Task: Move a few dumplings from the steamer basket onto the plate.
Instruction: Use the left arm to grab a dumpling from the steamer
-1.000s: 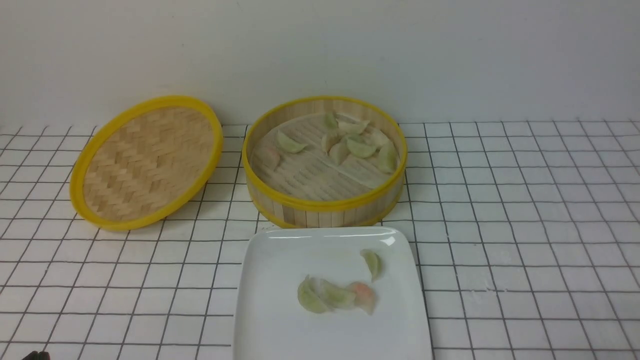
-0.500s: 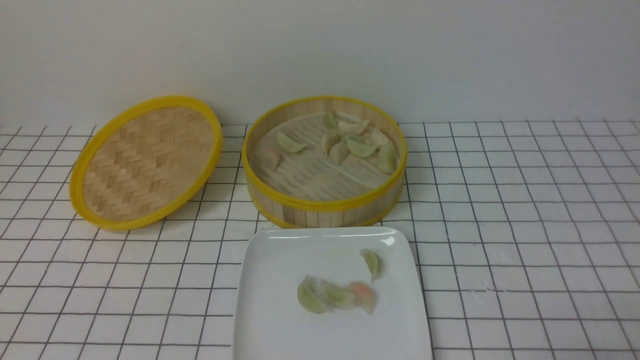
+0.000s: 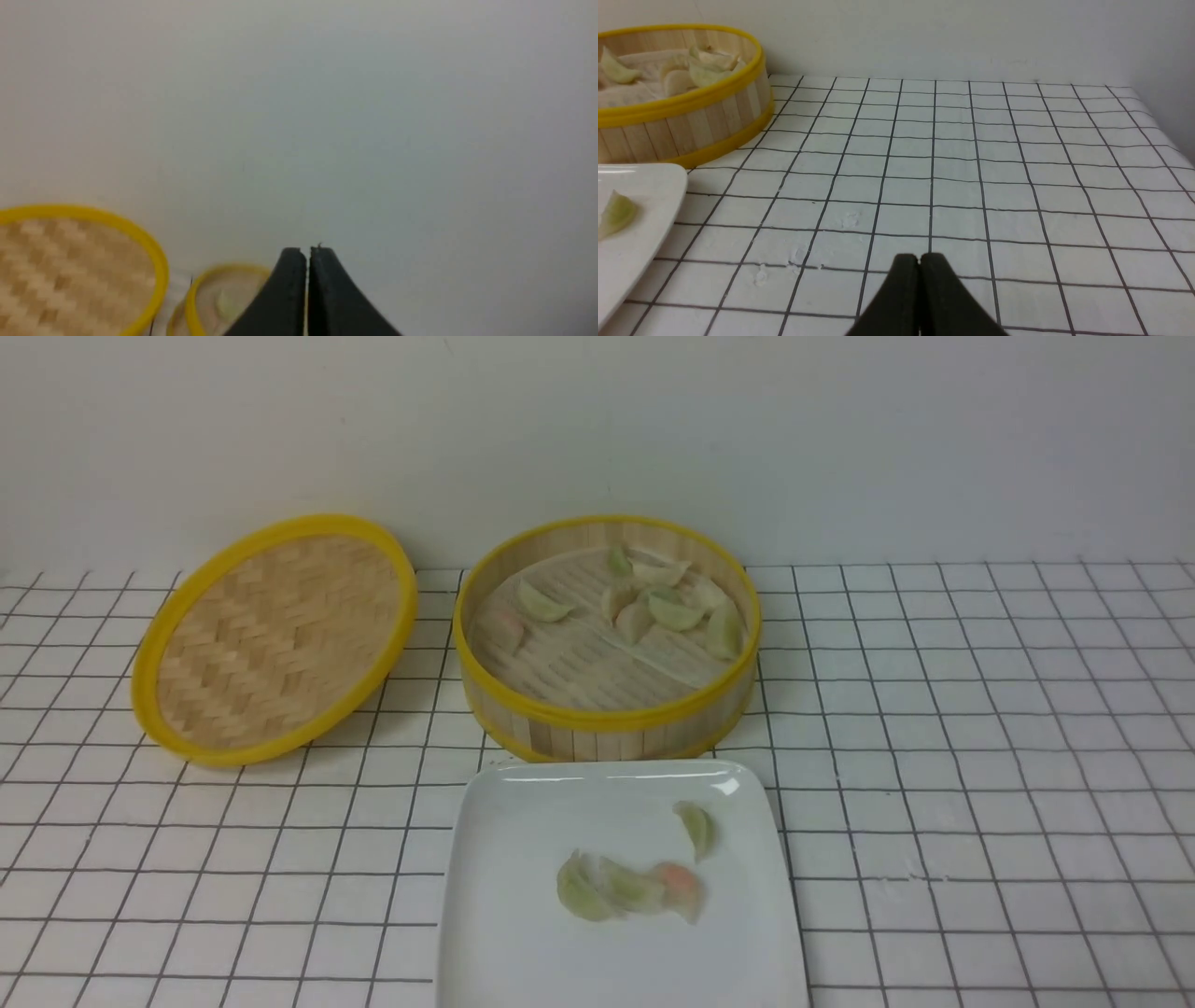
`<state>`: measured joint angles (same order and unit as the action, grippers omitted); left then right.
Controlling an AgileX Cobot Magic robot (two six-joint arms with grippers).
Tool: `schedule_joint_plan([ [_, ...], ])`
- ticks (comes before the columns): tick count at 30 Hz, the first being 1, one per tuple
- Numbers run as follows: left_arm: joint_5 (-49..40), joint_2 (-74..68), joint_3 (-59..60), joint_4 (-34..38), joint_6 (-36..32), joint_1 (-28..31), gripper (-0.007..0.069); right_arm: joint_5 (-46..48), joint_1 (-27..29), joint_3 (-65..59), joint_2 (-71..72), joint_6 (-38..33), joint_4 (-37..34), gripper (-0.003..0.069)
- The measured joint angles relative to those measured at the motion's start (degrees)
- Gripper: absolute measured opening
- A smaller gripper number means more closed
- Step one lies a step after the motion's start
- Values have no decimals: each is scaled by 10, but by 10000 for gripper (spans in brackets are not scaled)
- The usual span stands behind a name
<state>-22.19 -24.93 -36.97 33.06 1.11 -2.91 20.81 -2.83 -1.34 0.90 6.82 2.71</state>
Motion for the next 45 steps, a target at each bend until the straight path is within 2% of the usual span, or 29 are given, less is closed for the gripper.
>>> schedule_joint_plan([
  [4, -223, -180, -144, -17, -54, 0, -6, -105, 0, -3, 0, 55, -104, -14],
  [7, -345, -315, -220, -23, -111, 0, -6, -193, 0, -3, 0, 100, -189, -14],
  [11, -395, -444, -264, -36, -151, -7, -6, -268, 0, -3, 0, 123, -253, -14],
  [14, -394, -530, -299, -85, -158, -41, -6, -333, 0, -3, 0, 135, -296, -14],
  [16, -390, -568, -332, -119, -156, -66, -6, -336, 0, 1, 0, 144, -314, -14],
  [18, -390, -600, -367, -146, -149, -90, -6, -282, -1, 27, -2, 147, -316, -14],
  [19, -390, -628, -403, -166, -144, -104, -6, -208, -3, 71, -16, 145, -301, -14],
  [21, -391, -662, -441, -184, -139, -118, -6, -129, -8, 136, -48, 135, -278, -14],
  [22, -392, -688, -481, -194, -136, -126, -6, -41, -16, 192, -83, 117, -255, -14],
  [27, -393, -789, -607, -221, -137, -148, -1, 230, -34, 421, -259, 20, -216, -14],
  [29, -391, -828, -661, -237, -137, -155, 18, 321, -35, 499, -329, -22, -213, -14],
  [30, -391, -832, -661, -239, -137, -156, 18, 329, -35, 499, -329, -25, -213, -14],
  [31, -387, -874, -711, -257, -131, -162, 56, 385, -35, 555, -386, -50, -212, -14],
  [34, -379, -921, -766, -277, -113, -167, 125, 420, -35, 589, -432, -65, -214, -14],
  [41, -353, -1054, -880, -313, -61, -167, 372, 423, -35, 602, -489, -89, -260, -14],
  [45, -298, -1106, -905, -318, -58, -167, 446, 416, -35, 602, -494, -95, -266, -14],
])
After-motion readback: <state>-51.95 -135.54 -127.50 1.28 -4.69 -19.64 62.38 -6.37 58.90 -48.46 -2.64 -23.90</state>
